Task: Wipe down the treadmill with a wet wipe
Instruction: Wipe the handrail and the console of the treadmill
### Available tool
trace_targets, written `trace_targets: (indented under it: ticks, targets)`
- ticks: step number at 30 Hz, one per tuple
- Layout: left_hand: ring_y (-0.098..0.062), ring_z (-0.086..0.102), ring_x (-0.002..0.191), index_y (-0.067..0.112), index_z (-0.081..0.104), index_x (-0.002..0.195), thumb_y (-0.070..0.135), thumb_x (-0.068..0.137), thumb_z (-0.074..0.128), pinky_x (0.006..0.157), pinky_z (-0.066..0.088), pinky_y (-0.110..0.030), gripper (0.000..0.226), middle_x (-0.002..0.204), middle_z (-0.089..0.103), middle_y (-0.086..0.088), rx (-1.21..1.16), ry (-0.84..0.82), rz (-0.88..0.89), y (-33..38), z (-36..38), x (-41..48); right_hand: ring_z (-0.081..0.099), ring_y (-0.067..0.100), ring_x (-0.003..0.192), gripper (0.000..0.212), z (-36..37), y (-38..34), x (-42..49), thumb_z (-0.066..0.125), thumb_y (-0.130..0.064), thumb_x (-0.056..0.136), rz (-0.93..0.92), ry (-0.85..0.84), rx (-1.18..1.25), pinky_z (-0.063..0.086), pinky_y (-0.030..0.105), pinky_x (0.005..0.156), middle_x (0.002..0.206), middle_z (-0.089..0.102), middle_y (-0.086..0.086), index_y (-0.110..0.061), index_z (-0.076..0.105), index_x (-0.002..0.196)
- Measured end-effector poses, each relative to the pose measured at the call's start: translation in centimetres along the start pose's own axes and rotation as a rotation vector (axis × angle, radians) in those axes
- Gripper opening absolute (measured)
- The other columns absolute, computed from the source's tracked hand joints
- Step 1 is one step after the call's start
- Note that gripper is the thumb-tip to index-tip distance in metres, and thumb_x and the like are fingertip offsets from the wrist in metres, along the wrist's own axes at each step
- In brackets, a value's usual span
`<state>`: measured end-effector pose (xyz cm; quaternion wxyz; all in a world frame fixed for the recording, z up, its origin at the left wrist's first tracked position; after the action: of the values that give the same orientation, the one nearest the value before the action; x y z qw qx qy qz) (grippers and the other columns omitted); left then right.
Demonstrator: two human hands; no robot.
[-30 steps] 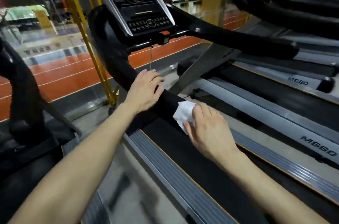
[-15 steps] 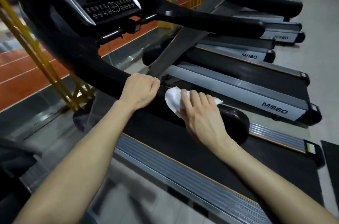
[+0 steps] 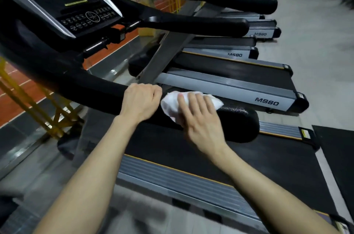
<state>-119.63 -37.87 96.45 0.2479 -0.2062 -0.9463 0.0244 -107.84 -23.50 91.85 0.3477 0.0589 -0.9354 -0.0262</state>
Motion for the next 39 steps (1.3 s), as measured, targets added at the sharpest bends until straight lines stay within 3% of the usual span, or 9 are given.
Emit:
trace_targets:
  ticks: [6,10,14,19,25,30,33,37,39]
  targets:
    - [-0.035,0.065,0.077,0.016,0.060,0.068,0.031,0.106,0.032,0.084,0.047,-0.044,0.050,0.078,0.073,-0.006,-0.052,-0.040,0.011,0.4,0.4,0.1,0.036,0.047,0.152,0.060,-1.7,4.9,-4.7,0.055,-0.032,0.106,0.340,0.140,-0.062,0.015,0.062,0.130,0.160,0.042,0.027,-0.007,0.043,0.160]
    - [-0.038,0.069,0.095,0.017,0.070,0.091,0.029,0.109,0.033,0.087,0.046,-0.044,0.043,0.100,0.077,-0.011,0.007,-0.061,0.094,0.5,0.6,0.4,0.025,0.044,0.159,0.076,1.8,-5.7,1.4,0.059,-0.019,0.097,0.157,0.128,0.004,0.016,0.062,0.129,0.170,0.029,0.026,-0.006,0.030,0.166]
    - [-0.037,0.069,0.099,0.016,0.068,0.096,0.023,0.109,0.027,0.089,0.041,-0.043,0.044,0.106,0.077,-0.013,0.038,-0.076,0.139,0.6,1.0,0.8,0.017,0.034,0.164,0.079,0.6,-2.4,-1.5,0.062,-0.026,0.098,0.114,0.152,-0.016,0.017,0.055,0.131,0.176,0.018,0.018,-0.017,0.027,0.169]
    - [-0.037,0.067,0.093,0.014,0.069,0.088,0.024,0.108,0.023,0.091,0.041,-0.044,0.051,0.100,0.077,-0.014,-0.007,-0.043,0.124,1.0,1.0,0.8,0.009,0.042,0.163,0.069,-0.7,5.0,-8.1,0.055,-0.031,0.109,0.556,0.293,-0.038,0.013,0.065,0.130,0.175,0.010,0.024,-0.014,0.023,0.169]
    - [-0.040,0.070,0.098,0.015,0.065,0.101,0.016,0.105,0.031,0.085,0.042,-0.041,0.034,0.106,0.076,-0.013,0.116,-0.074,0.225,1.2,1.1,0.6,0.006,0.030,0.165,0.081,2.3,-5.4,-1.8,0.066,-0.030,0.099,0.106,0.174,-0.049,0.011,0.053,0.133,0.178,0.012,0.013,-0.021,0.027,0.169]
    - [-0.040,0.070,0.093,0.013,0.068,0.094,0.018,0.107,0.026,0.084,0.041,-0.043,0.044,0.099,0.077,-0.015,0.067,-0.002,0.177,1.3,0.8,0.6,0.010,0.038,0.164,0.067,-0.6,5.7,-9.7,0.051,-0.038,0.110,0.527,0.331,-0.117,0.017,0.063,0.130,0.175,0.015,0.023,-0.017,0.026,0.168]
    - [-0.038,0.071,0.092,0.014,0.068,0.097,0.013,0.105,0.029,0.080,0.034,-0.042,0.039,0.099,0.077,-0.012,0.103,-0.043,0.181,1.6,0.7,0.4,0.005,0.043,0.164,0.065,0.5,3.6,-7.9,0.047,-0.033,0.112,0.722,0.393,-0.037,0.008,0.065,0.130,0.174,0.009,0.027,-0.011,0.023,0.168]
    - [-0.037,0.072,0.101,0.017,0.065,0.110,0.016,0.108,0.033,0.078,0.034,-0.041,0.032,0.109,0.076,-0.010,0.159,-0.050,0.253,1.8,0.1,0.1,0.006,0.033,0.165,0.079,3.5,-7.2,-0.5,0.065,-0.032,0.099,0.242,0.222,-0.045,0.006,0.056,0.133,0.177,0.011,0.016,-0.018,0.029,0.168]
    - [-0.037,0.071,0.101,0.018,0.062,0.109,0.015,0.108,0.033,0.078,0.034,-0.041,0.030,0.110,0.075,-0.009,0.158,-0.037,0.279,1.8,0.1,0.2,0.013,0.032,0.165,0.080,3.1,-5.4,-1.5,0.064,-0.038,0.099,0.191,0.208,-0.081,0.006,0.052,0.134,0.177,0.013,0.013,-0.022,0.027,0.169]
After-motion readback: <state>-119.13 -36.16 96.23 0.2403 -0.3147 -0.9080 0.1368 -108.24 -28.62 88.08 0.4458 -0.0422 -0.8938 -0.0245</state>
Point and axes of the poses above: each hand's wrist, its own x-axis towards the middle knuckle, its own z-axis out of the palm, y = z × x, the point moved 9 cm from there along x, towards the middle knuckle
